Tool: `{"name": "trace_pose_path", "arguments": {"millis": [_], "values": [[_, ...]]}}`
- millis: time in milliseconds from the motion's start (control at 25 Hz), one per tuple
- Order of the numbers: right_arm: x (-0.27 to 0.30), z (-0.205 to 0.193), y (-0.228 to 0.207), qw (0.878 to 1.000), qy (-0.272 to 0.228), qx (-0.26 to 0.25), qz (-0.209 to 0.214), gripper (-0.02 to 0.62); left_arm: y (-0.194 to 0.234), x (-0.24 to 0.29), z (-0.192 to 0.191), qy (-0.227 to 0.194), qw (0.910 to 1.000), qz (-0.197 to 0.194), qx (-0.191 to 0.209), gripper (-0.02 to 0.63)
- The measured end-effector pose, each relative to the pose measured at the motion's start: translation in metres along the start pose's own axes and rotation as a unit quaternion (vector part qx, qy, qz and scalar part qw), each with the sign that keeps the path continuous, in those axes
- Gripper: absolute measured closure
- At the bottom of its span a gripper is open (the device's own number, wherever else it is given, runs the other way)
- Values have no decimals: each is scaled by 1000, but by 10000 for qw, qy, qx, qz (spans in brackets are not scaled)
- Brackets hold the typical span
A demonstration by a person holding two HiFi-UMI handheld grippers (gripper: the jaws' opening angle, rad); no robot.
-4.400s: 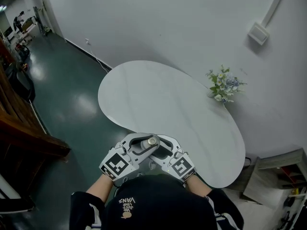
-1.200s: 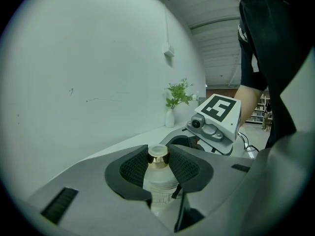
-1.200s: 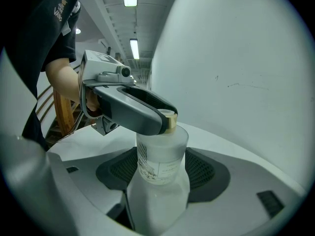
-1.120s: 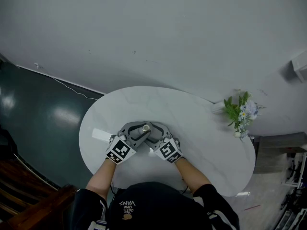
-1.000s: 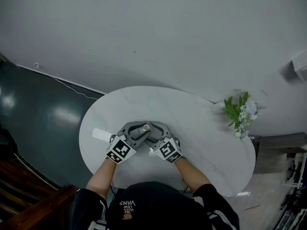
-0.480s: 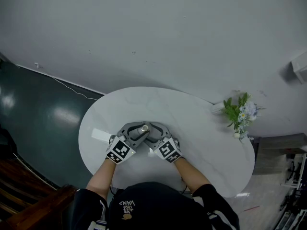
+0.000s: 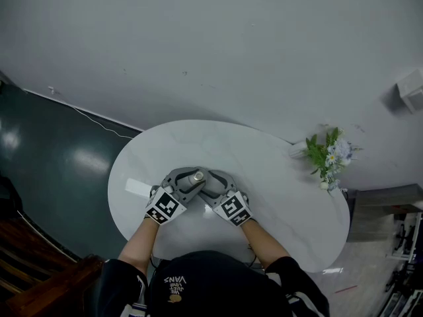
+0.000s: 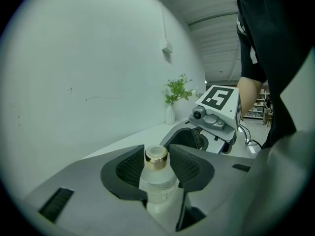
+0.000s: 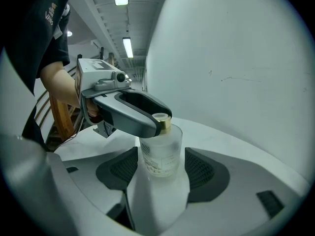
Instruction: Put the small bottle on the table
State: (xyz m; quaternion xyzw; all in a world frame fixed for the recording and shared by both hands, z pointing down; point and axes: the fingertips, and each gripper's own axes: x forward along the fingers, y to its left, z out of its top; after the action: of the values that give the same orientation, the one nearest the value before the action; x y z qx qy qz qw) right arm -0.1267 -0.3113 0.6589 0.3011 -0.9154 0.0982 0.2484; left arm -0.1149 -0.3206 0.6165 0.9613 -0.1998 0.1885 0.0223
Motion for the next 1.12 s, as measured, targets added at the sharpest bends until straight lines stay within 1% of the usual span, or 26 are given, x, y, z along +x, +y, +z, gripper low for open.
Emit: {"name": "trace_pose_path", "arguments": {"millis": [40, 80, 120, 160, 280, 400, 600, 760, 1000, 1040, 1120], "values": [[-4, 1, 0, 10000, -29, 14, -29, 322, -1, -1, 2, -14, 10000, -14, 1, 425], [-8, 2, -1, 9999, -68, 33, -71, 322, -2, -1, 3, -21, 10000, -2, -5, 380], [-12, 5, -2, 9998, -119, 65, -122, 321, -2, -2, 4, -23, 10000, 33, -18, 360], [-16, 7, -2, 9996, -181, 111, -176, 322, -2, -4, 5, -25, 10000, 80, -33, 354], [-30, 18, -3, 9985, -393, 214, -330, 322, -3, -11, 8, -69, 9997, 233, -64, 353], [-42, 27, -1, 9972, -559, 220, -445, 322, -3, -20, 18, -216, 9988, 428, -105, 351], [-61, 33, 8, 9958, -713, 283, -495, 322, -10, -37, 36, -431, 9961, 760, -112, 351], [-78, 39, 13, 9946, -841, 298, -522, 322, -17, -51, 46, -526, 9930, 1045, -190, 351], [-106, 46, 24, 9932, -1009, 276, -518, 322, -33, -73, 70, -696, 9861, 1493, -226, 353], [-111, 46, 26, 9930, -1027, 278, -509, 322, -37, -77, 73, -719, 9849, 1559, -217, 361], [-120, 46, 30, 9926, -1066, 334, -478, 324, -45, -82, 80, -749, 9829, 1672, -206, 398]]}}
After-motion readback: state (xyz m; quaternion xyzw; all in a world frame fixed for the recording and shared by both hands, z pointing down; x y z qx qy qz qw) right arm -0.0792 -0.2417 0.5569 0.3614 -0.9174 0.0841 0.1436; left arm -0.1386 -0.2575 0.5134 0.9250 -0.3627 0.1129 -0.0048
